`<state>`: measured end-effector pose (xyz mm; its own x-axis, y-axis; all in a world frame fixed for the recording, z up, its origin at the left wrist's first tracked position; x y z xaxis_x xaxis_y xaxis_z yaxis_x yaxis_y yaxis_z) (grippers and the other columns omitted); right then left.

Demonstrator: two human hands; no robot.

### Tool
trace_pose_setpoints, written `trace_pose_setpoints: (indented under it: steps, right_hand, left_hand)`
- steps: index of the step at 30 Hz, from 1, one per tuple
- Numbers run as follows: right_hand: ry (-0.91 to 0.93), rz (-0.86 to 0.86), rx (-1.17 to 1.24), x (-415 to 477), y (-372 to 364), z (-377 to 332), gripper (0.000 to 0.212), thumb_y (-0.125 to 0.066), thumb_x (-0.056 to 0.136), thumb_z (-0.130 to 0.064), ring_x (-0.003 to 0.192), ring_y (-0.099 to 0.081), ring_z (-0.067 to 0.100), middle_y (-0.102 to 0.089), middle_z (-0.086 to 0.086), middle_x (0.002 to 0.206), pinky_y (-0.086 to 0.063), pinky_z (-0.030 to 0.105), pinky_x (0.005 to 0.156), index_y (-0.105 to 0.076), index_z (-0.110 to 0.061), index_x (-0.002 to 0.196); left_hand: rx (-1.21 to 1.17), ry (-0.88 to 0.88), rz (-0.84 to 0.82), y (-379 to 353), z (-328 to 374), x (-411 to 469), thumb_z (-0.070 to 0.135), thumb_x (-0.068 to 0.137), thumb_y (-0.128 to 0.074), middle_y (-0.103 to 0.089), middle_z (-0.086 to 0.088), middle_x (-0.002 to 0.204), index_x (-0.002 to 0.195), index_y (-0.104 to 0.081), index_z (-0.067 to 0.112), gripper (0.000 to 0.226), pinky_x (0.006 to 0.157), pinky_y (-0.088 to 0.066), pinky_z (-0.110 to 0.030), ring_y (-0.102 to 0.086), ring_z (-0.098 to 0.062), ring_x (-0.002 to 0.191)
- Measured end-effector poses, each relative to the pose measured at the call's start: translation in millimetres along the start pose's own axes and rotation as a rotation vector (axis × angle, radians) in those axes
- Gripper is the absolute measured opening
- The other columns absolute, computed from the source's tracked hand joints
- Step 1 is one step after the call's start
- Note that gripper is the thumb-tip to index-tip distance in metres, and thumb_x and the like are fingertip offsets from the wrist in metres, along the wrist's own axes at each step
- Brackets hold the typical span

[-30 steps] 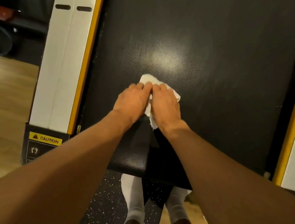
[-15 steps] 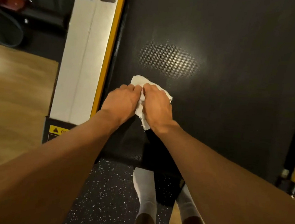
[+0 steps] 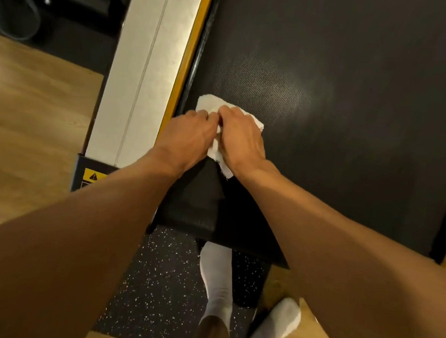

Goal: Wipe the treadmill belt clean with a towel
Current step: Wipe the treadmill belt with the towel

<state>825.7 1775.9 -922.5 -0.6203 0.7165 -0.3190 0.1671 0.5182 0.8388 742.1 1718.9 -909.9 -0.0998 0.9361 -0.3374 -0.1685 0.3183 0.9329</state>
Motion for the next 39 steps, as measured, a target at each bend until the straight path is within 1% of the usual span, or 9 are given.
trace_pose_setpoints:
  steps: [3, 7, 12, 16, 20, 25, 29, 33, 39]
  right_hand:
    - [0.100, 0.014, -0.017, 22, -6, -21, 0.028, -0.050, 0.094, -0.013, 0.107, -0.051, 0.030, -0.054, 0.009, 0.121, -0.043, 0.040, 0.087, -0.052, -0.012, 0.121]
    - [0.165, -0.011, -0.079, -13, -11, -10, 0.048, -0.057, 0.091, -0.013, 0.114, -0.047, 0.028, -0.048, 0.007, 0.134, -0.043, 0.040, 0.096, -0.044, -0.012, 0.137]
    - [0.204, -0.057, -0.100, -28, 0, 13, 0.035, -0.045, 0.097, -0.014, 0.115, -0.044, 0.028, -0.047, 0.008, 0.129, -0.043, 0.039, 0.090, -0.048, -0.016, 0.131]
    - [0.175, -0.007, -0.114, -36, -1, 18, 0.035, -0.051, 0.095, -0.021, 0.115, -0.043, 0.028, -0.044, 0.007, 0.130, -0.046, 0.041, 0.092, -0.048, -0.018, 0.129]
    - [0.205, -0.057, -0.105, -84, -1, 50, 0.032, -0.050, 0.096, -0.023, 0.113, -0.045, 0.026, -0.046, 0.005, 0.129, -0.047, 0.041, 0.089, -0.048, -0.019, 0.128]
    - [0.110, 0.002, -0.173, -61, 31, 81, 0.030, -0.042, 0.099, -0.016, 0.116, -0.042, 0.030, -0.045, 0.011, 0.130, -0.040, 0.042, 0.091, -0.049, -0.013, 0.128]
    - [0.068, -0.096, -0.223, -114, 30, 118, 0.042, -0.056, 0.092, -0.018, 0.117, -0.041, 0.029, -0.041, 0.007, 0.134, -0.045, 0.041, 0.091, -0.043, -0.017, 0.132]
    - [0.105, -0.097, -0.253, -131, 44, 150, 0.039, -0.048, 0.097, -0.020, 0.118, -0.040, 0.027, -0.041, 0.004, 0.132, -0.044, 0.040, 0.087, -0.041, -0.020, 0.135]
    - [0.020, -0.032, -0.261, -138, 48, 169, 0.043, -0.040, 0.100, -0.015, 0.127, -0.038, 0.032, -0.039, 0.011, 0.143, -0.041, 0.043, 0.101, -0.038, -0.011, 0.142]
  left_hand:
    - [-0.011, 0.110, 0.050, 9, -23, 10, 0.016, 0.092, -0.059, -0.060, -0.019, 0.113, 0.126, -0.046, 0.003, 0.039, 0.078, -0.052, -0.044, -0.060, -0.034, 0.096]
    - [-0.057, 0.106, 0.051, -5, -6, -6, 0.025, 0.094, -0.055, -0.065, -0.017, 0.106, 0.119, -0.054, 0.004, 0.032, 0.077, -0.054, -0.043, -0.065, -0.034, 0.088]
    - [-0.122, 0.195, -0.037, -13, 26, -15, 0.023, 0.096, -0.051, -0.064, -0.017, 0.112, 0.122, -0.052, 0.004, 0.032, 0.084, -0.051, -0.043, -0.064, -0.035, 0.095]
    - [-0.160, 0.280, 0.000, -16, 40, -20, 0.023, 0.096, -0.053, -0.063, -0.017, 0.114, 0.123, -0.053, 0.005, 0.033, 0.089, -0.049, -0.044, -0.063, -0.035, 0.099]
    - [-0.140, 0.222, -0.030, -32, 82, -42, 0.023, 0.095, -0.049, -0.062, -0.016, 0.110, 0.118, -0.052, 0.006, 0.029, 0.081, -0.050, -0.043, -0.062, -0.035, 0.097]
    - [-0.155, 0.243, -0.011, -18, 113, -1, 0.018, 0.096, -0.046, -0.057, -0.018, 0.116, 0.124, -0.049, 0.005, 0.031, 0.082, -0.047, -0.046, -0.058, -0.040, 0.103]
    - [-0.162, 0.171, -0.129, -30, 174, -15, 0.019, 0.096, -0.046, -0.056, -0.014, 0.117, 0.127, -0.046, 0.009, 0.033, 0.081, -0.047, -0.041, -0.059, -0.034, 0.104]
    - [-0.083, 0.126, -0.185, -31, 199, -10, 0.017, 0.095, -0.046, -0.055, -0.013, 0.119, 0.127, -0.048, 0.010, 0.033, 0.085, -0.046, -0.040, -0.057, -0.033, 0.108]
    - [-0.062, 0.151, -0.151, -21, 215, 20, 0.016, 0.097, -0.043, -0.054, -0.016, 0.122, 0.126, -0.049, 0.005, 0.031, 0.087, -0.045, -0.042, -0.055, -0.035, 0.111]
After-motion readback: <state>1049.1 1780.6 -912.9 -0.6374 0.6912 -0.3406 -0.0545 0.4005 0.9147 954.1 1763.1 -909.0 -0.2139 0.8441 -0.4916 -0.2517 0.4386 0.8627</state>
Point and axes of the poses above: each hand's wrist, its own x-axis towards the middle knuckle, its own y-axis out of the back of the hand, z = x × y, the point moved 4 cm from there along x, towards the middle knuckle
